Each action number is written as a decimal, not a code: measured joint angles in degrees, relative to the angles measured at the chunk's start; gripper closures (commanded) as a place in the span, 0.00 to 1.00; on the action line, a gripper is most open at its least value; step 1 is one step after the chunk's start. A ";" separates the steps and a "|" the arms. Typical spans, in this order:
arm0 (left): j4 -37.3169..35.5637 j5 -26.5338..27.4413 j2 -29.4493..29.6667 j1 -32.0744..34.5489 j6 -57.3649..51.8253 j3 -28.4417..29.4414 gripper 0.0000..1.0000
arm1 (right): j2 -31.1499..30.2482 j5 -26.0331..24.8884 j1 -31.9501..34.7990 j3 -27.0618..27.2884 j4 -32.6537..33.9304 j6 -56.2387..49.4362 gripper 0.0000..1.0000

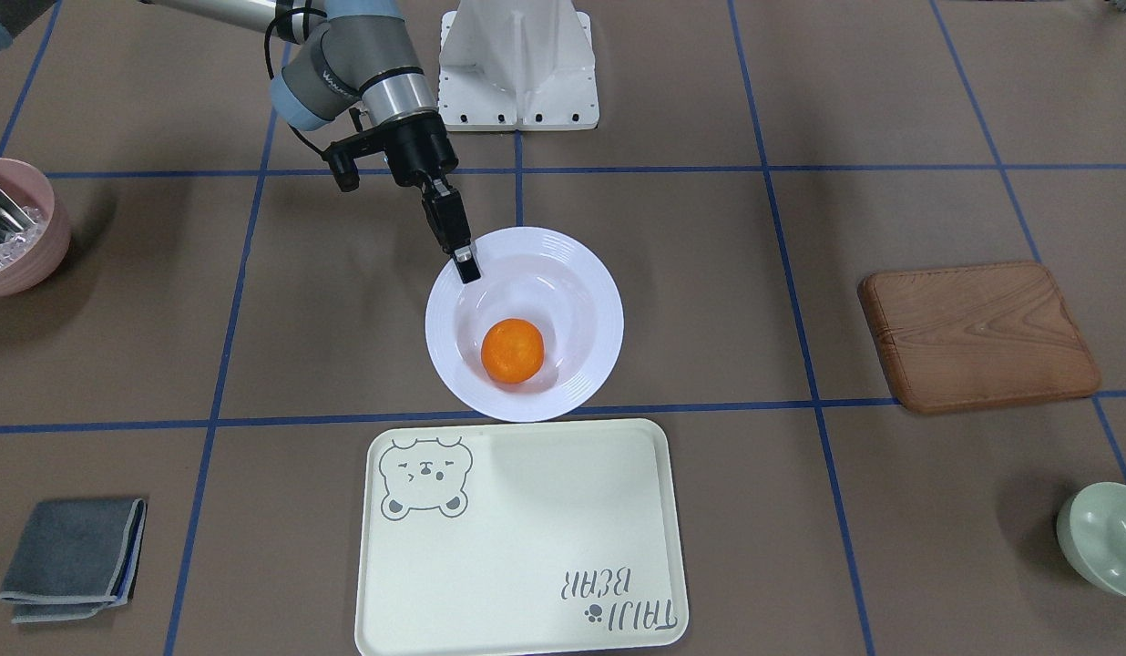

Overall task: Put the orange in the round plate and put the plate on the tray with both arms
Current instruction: 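Carry the plate with the orange onto the cream bear tray with the right gripper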

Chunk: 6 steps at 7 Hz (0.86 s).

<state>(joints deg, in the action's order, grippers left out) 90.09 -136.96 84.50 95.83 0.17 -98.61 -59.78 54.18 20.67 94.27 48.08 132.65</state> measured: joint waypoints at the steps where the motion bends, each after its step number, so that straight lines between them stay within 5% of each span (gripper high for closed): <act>1: 0.00 0.00 -0.02 -0.04 0.08 -0.08 0.02 | 3.42 0.92 1.85 -4.90 1.72 -0.34 1.00; 6: -0.08 -0.06 0.50 -0.26 0.27 -0.18 0.02 | 23.48 2.51 9.39 -36.26 2.49 5.66 1.00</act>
<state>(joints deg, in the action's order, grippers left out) 90.01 -137.02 84.99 95.57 0.44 -98.79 -36.30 56.68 30.06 58.01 50.57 138.31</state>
